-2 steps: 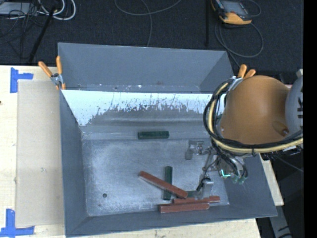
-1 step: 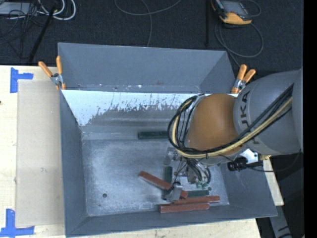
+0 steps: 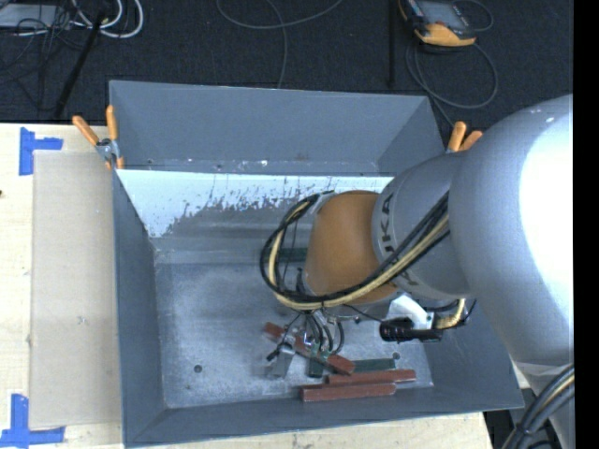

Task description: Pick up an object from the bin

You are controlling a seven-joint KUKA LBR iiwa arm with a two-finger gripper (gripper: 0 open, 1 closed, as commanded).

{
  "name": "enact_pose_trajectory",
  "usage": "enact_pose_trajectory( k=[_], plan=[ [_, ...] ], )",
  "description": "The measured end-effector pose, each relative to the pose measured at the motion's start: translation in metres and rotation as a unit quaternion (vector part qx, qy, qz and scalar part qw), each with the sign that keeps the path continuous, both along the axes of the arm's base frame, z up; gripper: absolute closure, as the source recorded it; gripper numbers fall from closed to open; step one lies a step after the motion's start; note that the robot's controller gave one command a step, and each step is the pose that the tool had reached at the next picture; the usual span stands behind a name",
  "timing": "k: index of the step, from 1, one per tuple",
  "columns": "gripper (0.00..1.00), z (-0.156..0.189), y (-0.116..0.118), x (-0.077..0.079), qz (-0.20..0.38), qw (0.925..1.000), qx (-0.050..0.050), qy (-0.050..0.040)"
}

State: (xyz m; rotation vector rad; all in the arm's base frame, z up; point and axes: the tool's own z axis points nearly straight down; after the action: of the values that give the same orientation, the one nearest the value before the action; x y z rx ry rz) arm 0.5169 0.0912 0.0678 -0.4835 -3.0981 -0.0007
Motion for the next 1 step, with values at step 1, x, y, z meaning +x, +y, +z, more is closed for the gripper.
enact_pose_trajectory(
  k=[1],
  plan=[
    [0.0,0.0017,-0.0325,0.0247,0.048,0.9988,-0.001,-0.0036]
  ],
)
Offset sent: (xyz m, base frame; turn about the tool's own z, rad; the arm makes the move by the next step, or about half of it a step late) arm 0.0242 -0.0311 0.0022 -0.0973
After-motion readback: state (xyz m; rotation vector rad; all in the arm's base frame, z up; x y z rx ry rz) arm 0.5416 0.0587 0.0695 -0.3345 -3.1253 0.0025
